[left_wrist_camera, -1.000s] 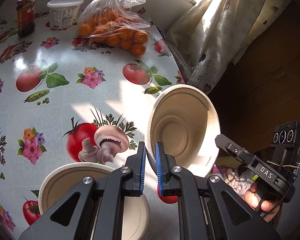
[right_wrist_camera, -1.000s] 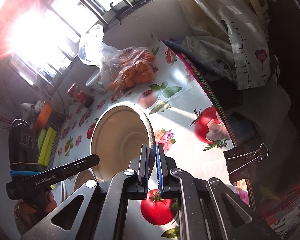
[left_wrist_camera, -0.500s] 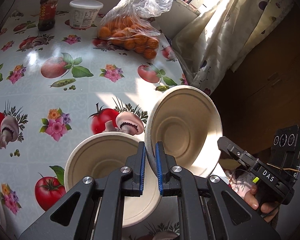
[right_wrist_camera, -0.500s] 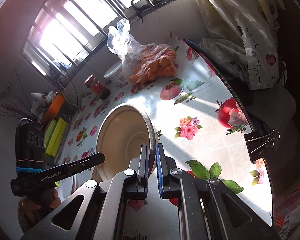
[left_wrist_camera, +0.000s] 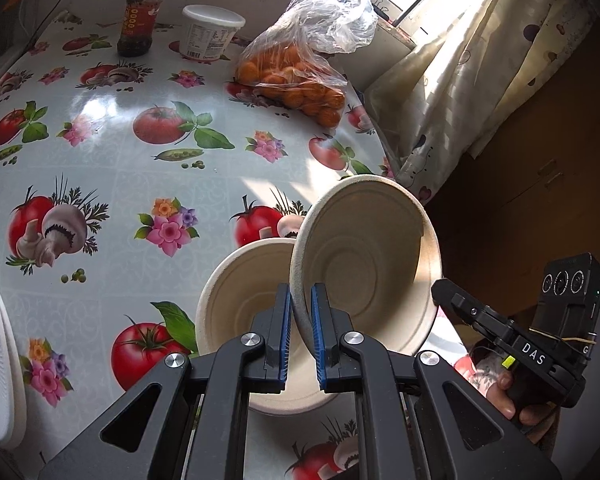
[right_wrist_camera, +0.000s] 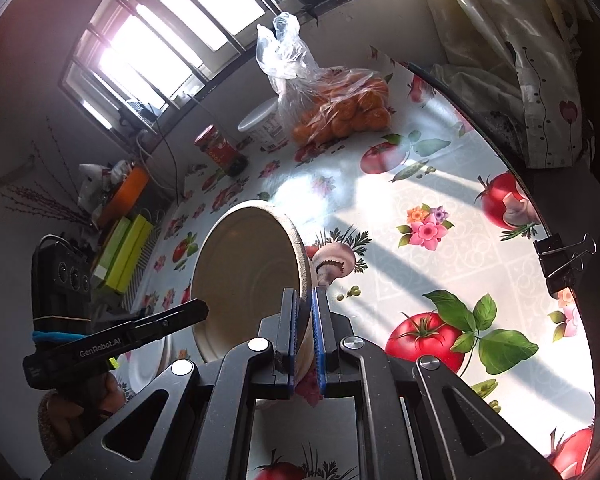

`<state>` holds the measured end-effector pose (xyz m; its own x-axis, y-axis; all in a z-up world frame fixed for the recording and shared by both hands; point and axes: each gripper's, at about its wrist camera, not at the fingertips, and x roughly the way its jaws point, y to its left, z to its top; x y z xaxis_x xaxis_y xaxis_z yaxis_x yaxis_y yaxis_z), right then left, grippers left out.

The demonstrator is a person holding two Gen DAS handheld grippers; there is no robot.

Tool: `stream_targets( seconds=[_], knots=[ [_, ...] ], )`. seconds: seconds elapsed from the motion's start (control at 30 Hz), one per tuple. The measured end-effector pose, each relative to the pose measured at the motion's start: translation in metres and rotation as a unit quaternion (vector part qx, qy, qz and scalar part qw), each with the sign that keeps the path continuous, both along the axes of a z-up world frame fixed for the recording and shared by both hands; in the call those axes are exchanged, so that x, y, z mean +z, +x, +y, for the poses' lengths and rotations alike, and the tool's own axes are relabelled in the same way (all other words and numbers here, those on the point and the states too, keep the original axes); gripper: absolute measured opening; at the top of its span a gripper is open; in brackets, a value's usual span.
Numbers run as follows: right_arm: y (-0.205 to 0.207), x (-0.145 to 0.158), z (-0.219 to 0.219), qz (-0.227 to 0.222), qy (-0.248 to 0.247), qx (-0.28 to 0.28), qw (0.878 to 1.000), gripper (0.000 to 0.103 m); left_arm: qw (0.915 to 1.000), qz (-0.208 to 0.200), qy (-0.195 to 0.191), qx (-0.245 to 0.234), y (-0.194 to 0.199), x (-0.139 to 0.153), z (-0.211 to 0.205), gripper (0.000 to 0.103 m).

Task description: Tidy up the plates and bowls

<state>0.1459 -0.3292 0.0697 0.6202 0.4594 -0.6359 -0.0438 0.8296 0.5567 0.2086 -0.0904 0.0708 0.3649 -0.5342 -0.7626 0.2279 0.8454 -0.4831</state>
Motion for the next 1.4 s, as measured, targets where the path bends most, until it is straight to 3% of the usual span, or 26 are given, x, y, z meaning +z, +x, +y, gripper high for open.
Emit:
stream_targets(
  seconds=[0.77, 1.4],
  knots=[
    [0.003, -0.019, 0.041, 0.022, -0.019, 0.029, 0.999, 0.008, 0.9995, 0.006, 0.020, 0.024, -0.020, -0.020, 0.037, 0.010],
    [0.003, -0.028, 0.046, 0.035, -0.028, 0.023, 0.999, 0.009, 0.9993, 0.005, 0.032, 0.020, -0.022, -0.028, 0.035, 0.010]
  ],
)
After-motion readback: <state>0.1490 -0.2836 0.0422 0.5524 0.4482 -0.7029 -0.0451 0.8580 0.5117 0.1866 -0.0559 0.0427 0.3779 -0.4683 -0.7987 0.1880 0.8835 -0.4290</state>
